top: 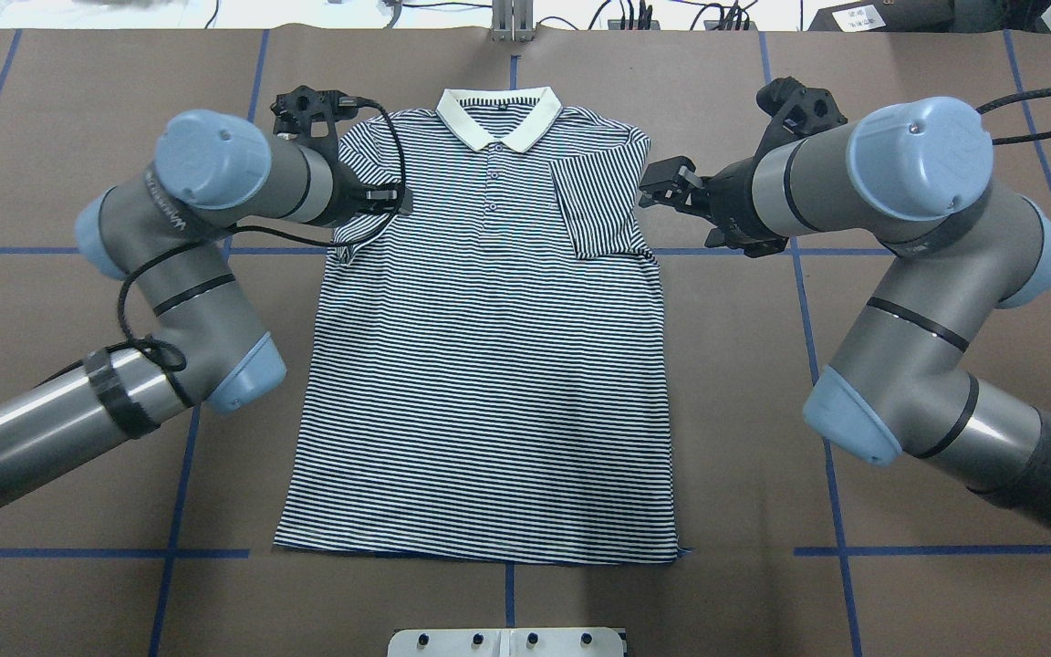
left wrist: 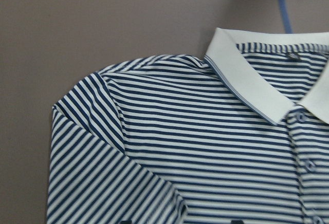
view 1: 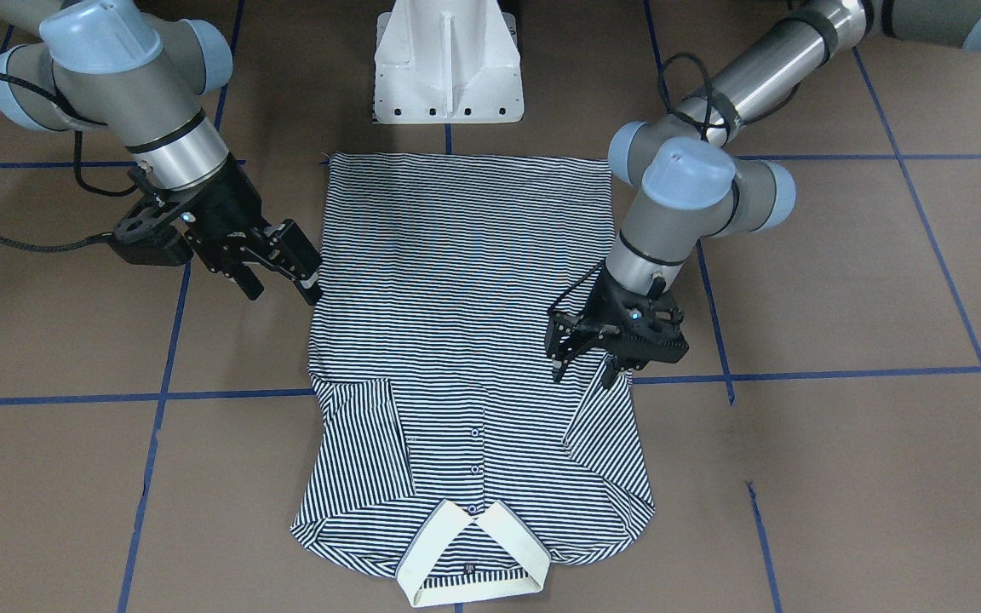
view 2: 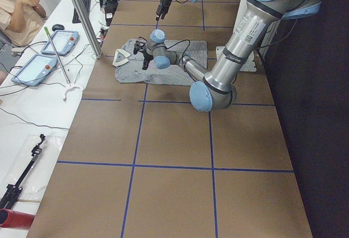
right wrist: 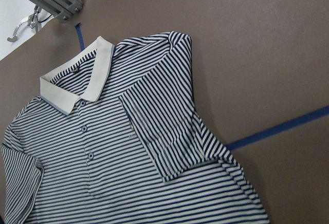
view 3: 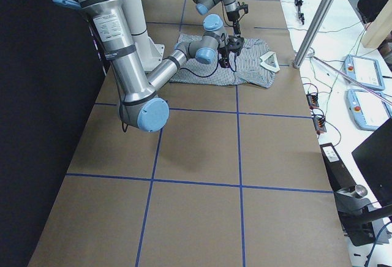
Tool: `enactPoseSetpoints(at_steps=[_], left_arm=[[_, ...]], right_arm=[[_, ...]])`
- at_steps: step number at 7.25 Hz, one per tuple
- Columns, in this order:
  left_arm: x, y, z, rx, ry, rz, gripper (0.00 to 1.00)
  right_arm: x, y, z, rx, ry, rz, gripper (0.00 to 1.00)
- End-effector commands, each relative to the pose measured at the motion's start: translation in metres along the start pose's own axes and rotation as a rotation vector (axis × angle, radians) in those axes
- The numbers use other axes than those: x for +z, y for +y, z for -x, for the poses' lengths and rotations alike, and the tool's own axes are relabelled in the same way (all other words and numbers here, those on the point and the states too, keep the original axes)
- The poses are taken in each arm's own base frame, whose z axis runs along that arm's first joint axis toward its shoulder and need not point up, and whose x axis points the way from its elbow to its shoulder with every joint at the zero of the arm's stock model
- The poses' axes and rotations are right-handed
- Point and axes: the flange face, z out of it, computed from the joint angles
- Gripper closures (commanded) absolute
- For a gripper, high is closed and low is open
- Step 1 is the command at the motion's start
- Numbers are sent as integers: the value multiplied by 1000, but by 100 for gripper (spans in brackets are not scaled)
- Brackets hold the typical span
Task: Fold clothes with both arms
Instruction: 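Move both grippers to the hem corners nearest the robot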
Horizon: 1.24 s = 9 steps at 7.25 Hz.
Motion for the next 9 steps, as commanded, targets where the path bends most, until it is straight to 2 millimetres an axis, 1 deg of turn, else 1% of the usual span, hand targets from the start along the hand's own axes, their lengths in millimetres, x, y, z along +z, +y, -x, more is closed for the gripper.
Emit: enactPoseSetpoints(at_steps=[1, 2, 3, 4, 5, 6, 7, 8, 9], left_arm=[[-77, 53, 28, -39, 58, 91, 20], [-93, 66, 42, -40, 66, 117, 20], [-90, 68, 47, -44, 56, 123, 19], [-84, 69, 52, -45, 43, 126, 16], [-83, 69, 53, -47, 41, 126, 16], [-83, 69, 52, -48, 42, 126, 15], [-83, 69, 52, -48, 42, 127, 14], [-84, 69, 52, -47, 44, 126, 12], [-85, 69, 51, -59, 46, 125, 12]], right_arm=[[22, 128, 5, 32, 59, -15, 0], [0, 188, 6, 32, 107, -10, 0], [-2, 253, -13, 72, 186, 1, 1], [-7, 294, -24, 72, 224, -13, 6], [-10, 304, -34, 143, 258, -18, 12], [-1, 310, -69, 189, 332, -42, 23], [8, 317, -87, 179, 370, -49, 23], [20, 321, -95, 166, 397, -56, 24], [32, 327, -97, 157, 414, -61, 24]])
